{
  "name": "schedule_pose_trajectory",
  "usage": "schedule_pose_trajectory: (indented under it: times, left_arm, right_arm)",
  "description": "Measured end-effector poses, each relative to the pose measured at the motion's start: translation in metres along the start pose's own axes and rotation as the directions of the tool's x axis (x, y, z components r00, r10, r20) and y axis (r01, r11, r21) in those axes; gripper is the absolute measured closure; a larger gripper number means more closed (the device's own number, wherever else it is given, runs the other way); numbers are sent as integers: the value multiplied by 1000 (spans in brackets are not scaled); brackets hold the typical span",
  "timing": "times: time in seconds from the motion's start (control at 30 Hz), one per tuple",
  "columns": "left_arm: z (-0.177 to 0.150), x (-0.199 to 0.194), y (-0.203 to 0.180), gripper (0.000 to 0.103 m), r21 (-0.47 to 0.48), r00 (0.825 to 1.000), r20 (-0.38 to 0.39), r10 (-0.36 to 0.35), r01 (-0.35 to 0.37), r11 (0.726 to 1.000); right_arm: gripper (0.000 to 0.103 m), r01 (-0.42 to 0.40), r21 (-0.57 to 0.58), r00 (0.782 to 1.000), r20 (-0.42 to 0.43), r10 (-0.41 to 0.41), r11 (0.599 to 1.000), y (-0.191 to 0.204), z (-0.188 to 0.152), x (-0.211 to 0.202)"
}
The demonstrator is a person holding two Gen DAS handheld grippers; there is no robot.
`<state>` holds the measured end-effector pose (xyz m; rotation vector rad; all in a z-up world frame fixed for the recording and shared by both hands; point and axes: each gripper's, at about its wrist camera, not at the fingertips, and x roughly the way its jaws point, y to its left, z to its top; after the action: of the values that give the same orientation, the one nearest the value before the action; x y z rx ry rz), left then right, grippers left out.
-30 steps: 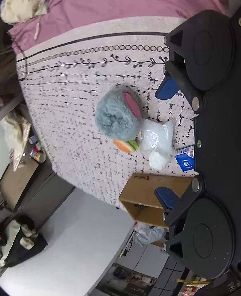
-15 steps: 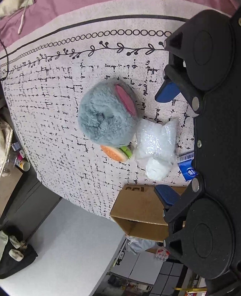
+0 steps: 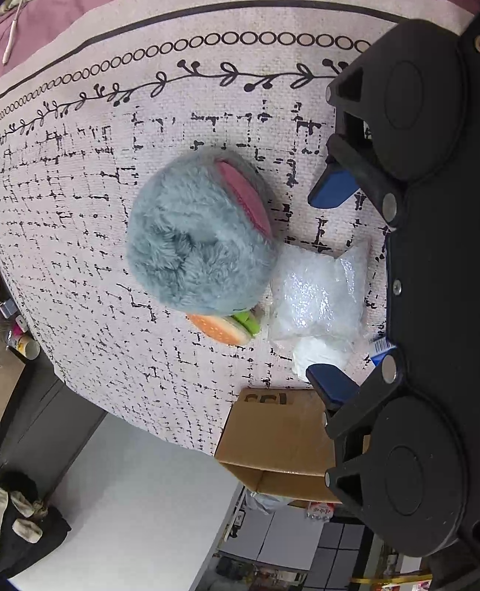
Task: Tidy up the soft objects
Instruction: 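Grasp the Vinda tissue pack with the left tool while the right grasps the bubble bag, then carry the tissue pack into the box with the left tool while the right carries the bubble bag over it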
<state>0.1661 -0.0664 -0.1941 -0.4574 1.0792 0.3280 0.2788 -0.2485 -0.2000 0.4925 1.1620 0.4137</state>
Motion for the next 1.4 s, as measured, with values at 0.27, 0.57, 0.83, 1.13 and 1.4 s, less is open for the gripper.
schedule_pose_trajectory:
  times: [0.27,0.57,0.83,1.13,1.4]
  left_arm:
    - [2,-14,4,53,-15,1000,2,-3,3,1000]
    - [2,-45,15,53,-33,999,33,-13,14,999]
    - [2,-78,26,53,-24,996,84,-37,39,999]
    - [4,-112,33,53,-6,986,148,-82,84,996]
    - [8,-138,35,53,34,970,209,-123,119,992]
  right_arm:
    - [24,28,-44,1000,-10,-28,999,7,-2,13]
    - [66,23,-33,1000,-14,-24,999,9,-7,11]
    - [68,-13,-27,999,36,14,1000,11,-21,-24]
    - [68,-35,-62,993,108,42,997,18,-47,-61]
    - [68,-35,-122,986,157,55,992,37,-68,-81]
